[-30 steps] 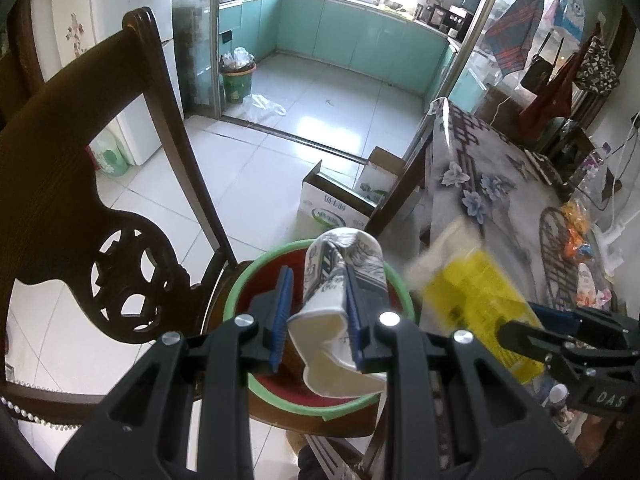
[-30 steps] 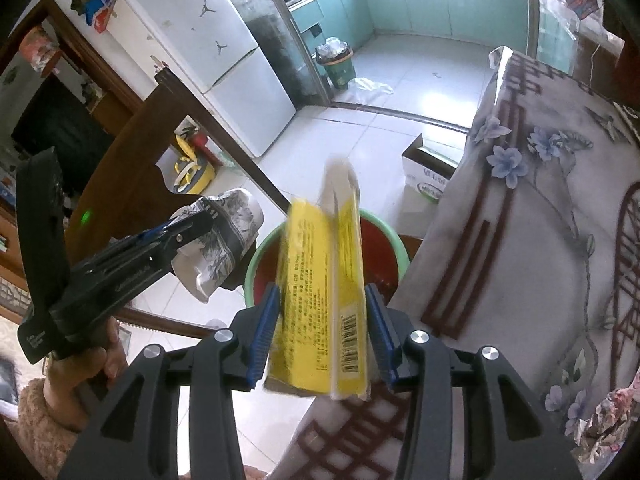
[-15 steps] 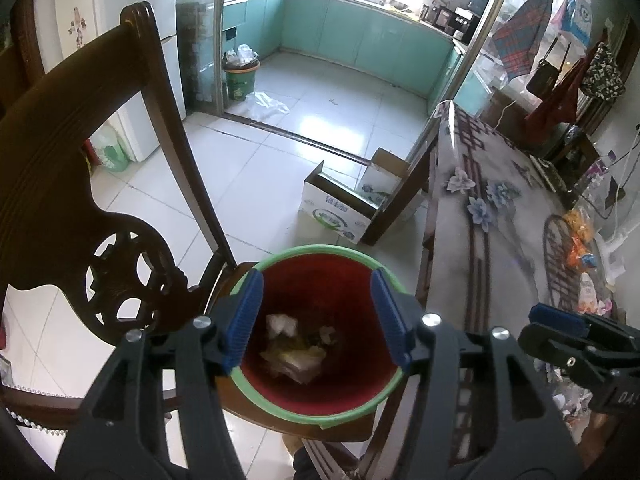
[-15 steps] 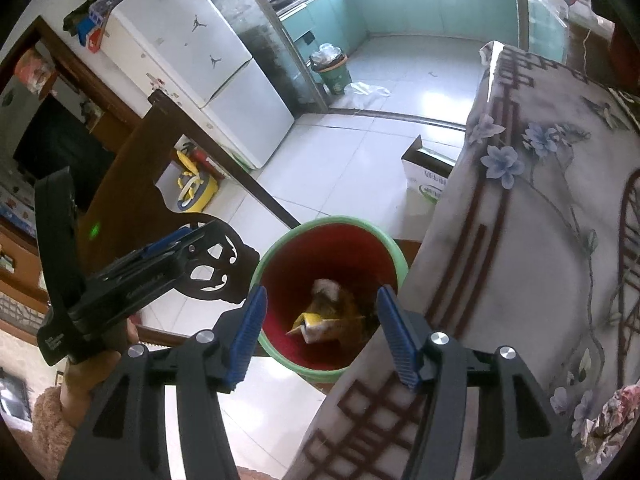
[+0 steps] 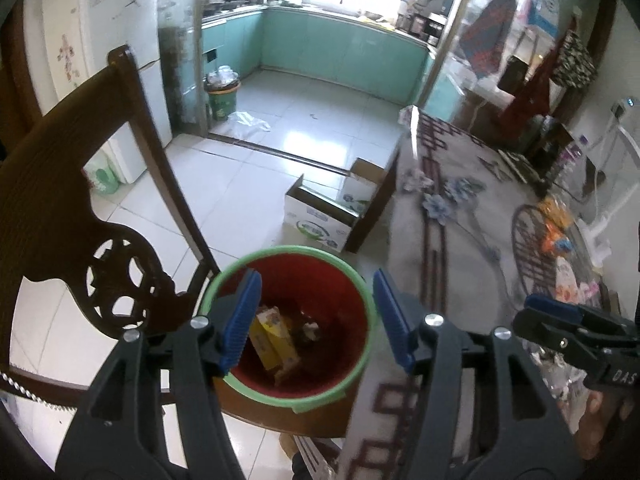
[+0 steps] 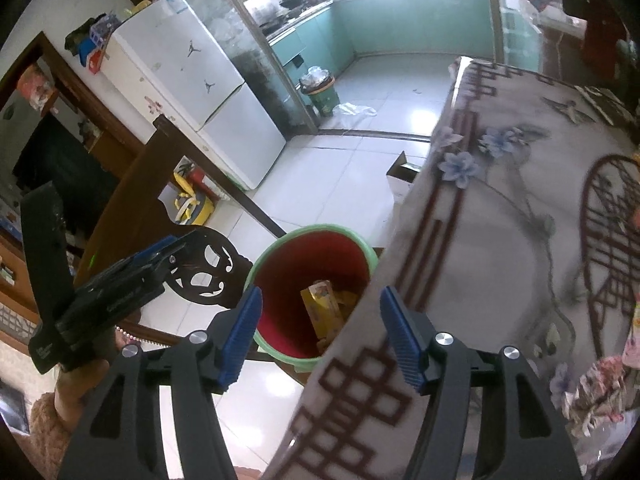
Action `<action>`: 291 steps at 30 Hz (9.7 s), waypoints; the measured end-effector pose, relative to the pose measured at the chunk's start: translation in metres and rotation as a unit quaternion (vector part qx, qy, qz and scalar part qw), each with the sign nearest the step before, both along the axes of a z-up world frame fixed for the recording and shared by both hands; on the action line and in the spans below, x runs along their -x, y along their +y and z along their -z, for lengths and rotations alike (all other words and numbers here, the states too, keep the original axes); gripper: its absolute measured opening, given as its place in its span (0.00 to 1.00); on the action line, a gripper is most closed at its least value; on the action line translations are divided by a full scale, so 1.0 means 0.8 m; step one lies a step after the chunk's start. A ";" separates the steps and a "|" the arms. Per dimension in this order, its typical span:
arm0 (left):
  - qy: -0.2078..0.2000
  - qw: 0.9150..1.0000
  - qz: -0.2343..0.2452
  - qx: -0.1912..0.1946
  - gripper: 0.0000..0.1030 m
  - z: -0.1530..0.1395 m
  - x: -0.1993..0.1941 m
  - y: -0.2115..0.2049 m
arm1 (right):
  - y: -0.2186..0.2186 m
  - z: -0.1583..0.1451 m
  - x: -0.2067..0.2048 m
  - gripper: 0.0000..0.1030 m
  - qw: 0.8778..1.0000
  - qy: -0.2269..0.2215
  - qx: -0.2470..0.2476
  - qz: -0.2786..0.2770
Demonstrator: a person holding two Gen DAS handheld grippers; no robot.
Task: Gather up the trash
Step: 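Grasp the white milk carton with the right tool while the left tool grasps the Pocky box, then carry the milk carton and Pocky box toward the red bucket, then open both tools over the red bucket to drop carton and Pocky box, then grasp the pink plastic wrapper with the right tool while the left tool grasps crumpled paper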
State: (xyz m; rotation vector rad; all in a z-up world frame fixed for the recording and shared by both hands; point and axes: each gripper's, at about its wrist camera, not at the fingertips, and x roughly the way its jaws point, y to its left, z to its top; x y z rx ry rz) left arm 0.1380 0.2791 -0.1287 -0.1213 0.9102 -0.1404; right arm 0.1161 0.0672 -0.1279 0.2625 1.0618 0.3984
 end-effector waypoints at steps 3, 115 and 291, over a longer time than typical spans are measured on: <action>-0.001 1.000 0.014 -0.005 0.54 -0.004 0.012 -0.026 | -0.024 0.000 0.015 0.58 1.000 0.002 -0.003 0.011; -0.028 0.992 -0.125 0.009 0.55 -0.046 0.177 -0.170 | -0.177 -0.007 0.027 0.35 0.989 -0.045 0.126 -0.070; 0.127 0.974 0.182 -0.038 0.43 0.115 0.043 -0.496 | -0.523 0.059 0.047 0.20 0.967 0.003 0.073 0.243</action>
